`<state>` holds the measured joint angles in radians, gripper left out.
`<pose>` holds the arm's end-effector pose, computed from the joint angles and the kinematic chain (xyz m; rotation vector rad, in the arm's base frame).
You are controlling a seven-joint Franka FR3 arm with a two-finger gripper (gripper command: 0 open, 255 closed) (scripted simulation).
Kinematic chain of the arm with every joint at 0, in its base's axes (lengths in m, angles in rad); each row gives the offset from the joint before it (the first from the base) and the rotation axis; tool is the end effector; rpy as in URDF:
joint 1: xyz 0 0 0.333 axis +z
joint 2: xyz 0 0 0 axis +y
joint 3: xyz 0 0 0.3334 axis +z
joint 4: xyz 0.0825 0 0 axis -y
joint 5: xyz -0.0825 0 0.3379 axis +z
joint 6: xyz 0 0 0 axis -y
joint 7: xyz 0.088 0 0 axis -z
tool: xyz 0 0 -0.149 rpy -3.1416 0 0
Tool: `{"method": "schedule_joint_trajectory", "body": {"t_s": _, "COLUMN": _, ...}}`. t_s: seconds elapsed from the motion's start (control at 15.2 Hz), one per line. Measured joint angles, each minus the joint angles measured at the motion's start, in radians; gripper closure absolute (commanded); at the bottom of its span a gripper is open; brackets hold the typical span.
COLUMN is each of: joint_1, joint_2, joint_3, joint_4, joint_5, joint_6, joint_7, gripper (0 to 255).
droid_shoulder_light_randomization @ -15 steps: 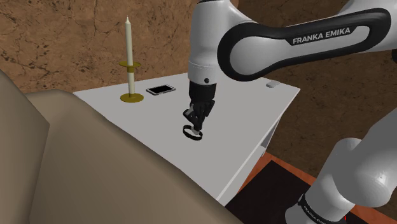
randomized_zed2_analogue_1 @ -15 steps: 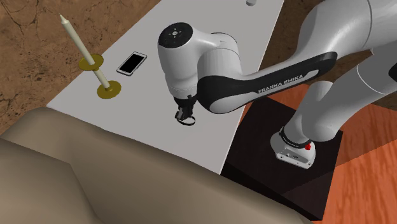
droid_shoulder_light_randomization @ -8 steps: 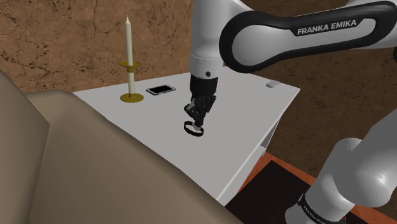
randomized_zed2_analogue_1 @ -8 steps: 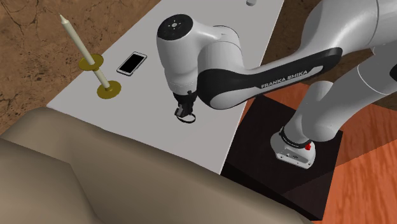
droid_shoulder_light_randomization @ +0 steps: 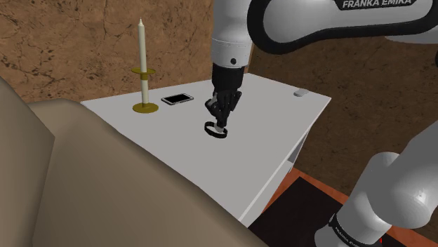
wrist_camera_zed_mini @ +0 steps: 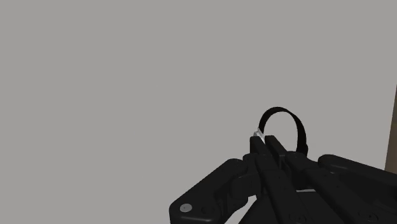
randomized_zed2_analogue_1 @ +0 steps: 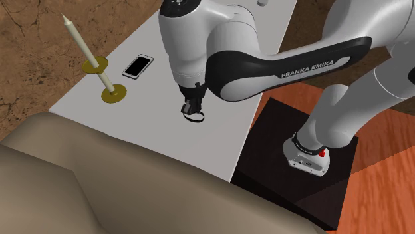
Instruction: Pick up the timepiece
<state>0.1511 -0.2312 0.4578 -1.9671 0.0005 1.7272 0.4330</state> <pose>0.3536 0.2668 0.5413 3.0278 0.2482 0.0337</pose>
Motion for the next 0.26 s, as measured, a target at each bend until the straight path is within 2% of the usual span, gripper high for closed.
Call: {"method": "schedule_joint_trajectory", "body": {"t_s": 0.26, "joint_1": -0.002, "joint_2": 0.007, "joint_3": 0.0, "joint_4": 0.055, "joint_5": -0.003, "joint_6": -0.048, "joint_7": -0.001, "gripper": 255}}
